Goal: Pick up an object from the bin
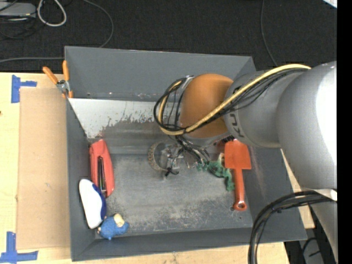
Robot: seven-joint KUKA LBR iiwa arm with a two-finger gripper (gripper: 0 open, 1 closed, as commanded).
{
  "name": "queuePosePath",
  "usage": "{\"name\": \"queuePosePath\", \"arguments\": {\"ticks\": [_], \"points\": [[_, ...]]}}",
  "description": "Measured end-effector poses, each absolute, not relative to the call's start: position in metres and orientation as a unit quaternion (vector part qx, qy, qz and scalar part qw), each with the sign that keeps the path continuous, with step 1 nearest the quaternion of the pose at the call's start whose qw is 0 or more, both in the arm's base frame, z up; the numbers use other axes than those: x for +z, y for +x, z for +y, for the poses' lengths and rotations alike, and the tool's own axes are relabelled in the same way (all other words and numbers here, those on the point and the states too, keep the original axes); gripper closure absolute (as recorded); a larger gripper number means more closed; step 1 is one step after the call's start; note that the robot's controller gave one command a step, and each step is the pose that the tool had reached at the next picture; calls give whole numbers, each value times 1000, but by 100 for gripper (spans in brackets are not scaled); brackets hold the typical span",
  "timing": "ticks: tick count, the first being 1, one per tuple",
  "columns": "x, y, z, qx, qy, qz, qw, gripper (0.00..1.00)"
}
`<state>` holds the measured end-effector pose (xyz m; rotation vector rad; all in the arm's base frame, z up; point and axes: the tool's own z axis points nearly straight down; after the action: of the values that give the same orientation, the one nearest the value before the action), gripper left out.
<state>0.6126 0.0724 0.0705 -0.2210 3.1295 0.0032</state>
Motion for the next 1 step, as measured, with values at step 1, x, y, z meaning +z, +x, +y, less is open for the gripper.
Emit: {"name": "queuePosePath", "arguments": {"ticks": [1], "points": [[73, 612, 72, 1, -70, 998, 2, 100]]}}
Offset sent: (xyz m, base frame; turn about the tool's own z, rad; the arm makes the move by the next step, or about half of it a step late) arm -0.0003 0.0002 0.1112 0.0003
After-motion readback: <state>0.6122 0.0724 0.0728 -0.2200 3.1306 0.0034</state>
